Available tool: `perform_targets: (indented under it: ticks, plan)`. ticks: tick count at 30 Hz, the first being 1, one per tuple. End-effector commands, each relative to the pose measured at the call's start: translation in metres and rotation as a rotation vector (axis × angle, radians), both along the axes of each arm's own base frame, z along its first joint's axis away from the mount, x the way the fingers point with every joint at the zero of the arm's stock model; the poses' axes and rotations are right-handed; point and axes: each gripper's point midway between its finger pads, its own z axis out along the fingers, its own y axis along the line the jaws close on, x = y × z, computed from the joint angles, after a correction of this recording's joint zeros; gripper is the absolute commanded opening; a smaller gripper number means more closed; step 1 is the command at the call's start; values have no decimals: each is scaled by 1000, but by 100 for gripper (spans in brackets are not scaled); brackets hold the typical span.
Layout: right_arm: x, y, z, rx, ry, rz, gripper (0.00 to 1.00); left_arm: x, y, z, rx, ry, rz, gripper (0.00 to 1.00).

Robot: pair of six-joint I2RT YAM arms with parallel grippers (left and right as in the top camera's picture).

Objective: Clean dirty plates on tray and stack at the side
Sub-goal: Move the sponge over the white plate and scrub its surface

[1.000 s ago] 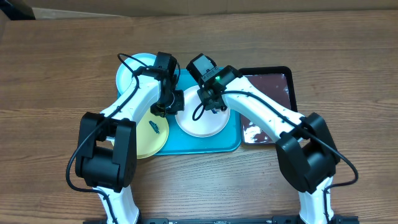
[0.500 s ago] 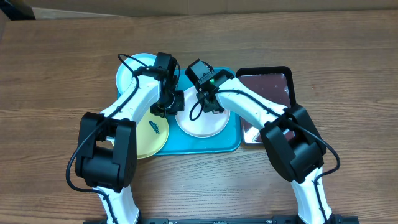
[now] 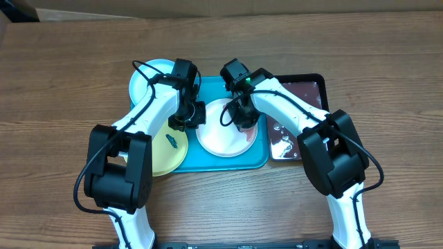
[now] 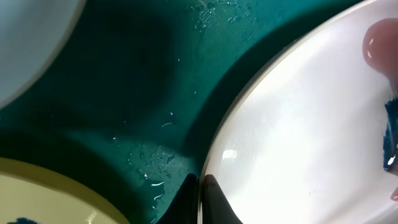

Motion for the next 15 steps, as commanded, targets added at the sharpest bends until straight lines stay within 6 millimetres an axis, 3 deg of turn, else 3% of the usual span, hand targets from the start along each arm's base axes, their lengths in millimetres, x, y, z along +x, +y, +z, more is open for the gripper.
perform_targets:
  ticks: [1,15]
  plan:
    - [-23,-3,-29,4,125,7,4,2,3,-3,11,0,7,4]
    - [-34,10,-28,52,170,-22,4,5,3,-3,6,-7,50,4]
